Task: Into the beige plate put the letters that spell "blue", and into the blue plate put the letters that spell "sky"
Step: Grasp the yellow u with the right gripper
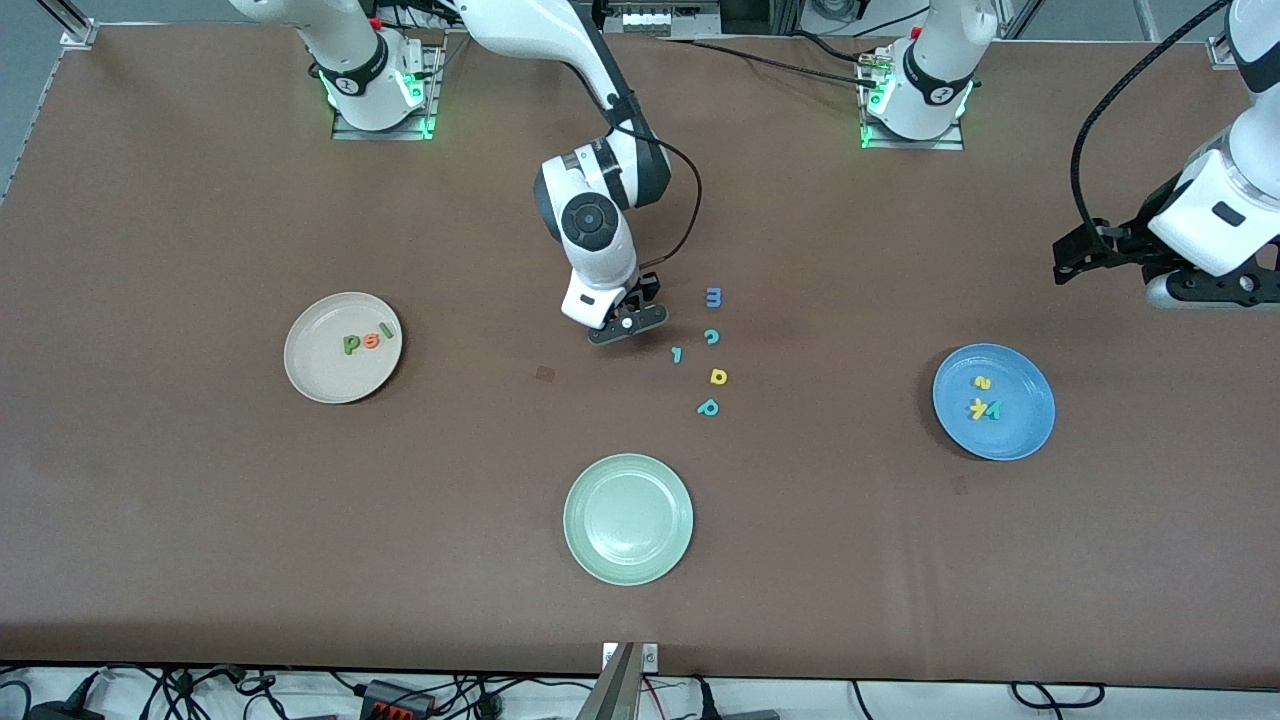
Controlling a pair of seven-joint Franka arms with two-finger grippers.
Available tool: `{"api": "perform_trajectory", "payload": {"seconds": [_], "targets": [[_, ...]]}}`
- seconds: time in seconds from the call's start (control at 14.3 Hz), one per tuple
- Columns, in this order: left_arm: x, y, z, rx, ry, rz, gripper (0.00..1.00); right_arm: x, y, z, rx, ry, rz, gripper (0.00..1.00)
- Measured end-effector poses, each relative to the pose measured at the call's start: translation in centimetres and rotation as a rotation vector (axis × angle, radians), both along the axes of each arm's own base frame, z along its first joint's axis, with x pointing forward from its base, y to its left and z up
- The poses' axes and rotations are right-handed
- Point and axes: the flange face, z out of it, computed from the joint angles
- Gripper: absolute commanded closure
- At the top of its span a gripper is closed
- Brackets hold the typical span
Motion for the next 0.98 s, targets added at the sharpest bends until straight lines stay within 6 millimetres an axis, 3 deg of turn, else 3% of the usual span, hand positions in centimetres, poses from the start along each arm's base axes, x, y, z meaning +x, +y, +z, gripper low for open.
{"api": "perform_trajectory", "payload": {"seconds": [0.21, 0.63, 0.77, 0.98], "targets": [[0.0, -0.6, 0.1, -0.009, -0.001, -0.008, 0.00, 0.0, 0.0, 0.0, 0.000, -0.001, 0.001, 0.85], [0.0, -0.6, 0.1, -0.028, 0.000, -0.004, 0.00, 0.7, -0.5, 0.2, -0.010, -0.013, -0.001, 0.85], [0.0, -0.6, 0.1, -0.029, 0.000, -0.003, 0.00, 2.6, -2.5, 1.3, -0.036, -0.019, -0.025, 0.85], [0.0, -0.6, 0.1, -0.029, 0.001, -0.002, 0.00, 7.1, -8.8, 4.5, -0.100, 0.011, -0.040, 0.85]]}}
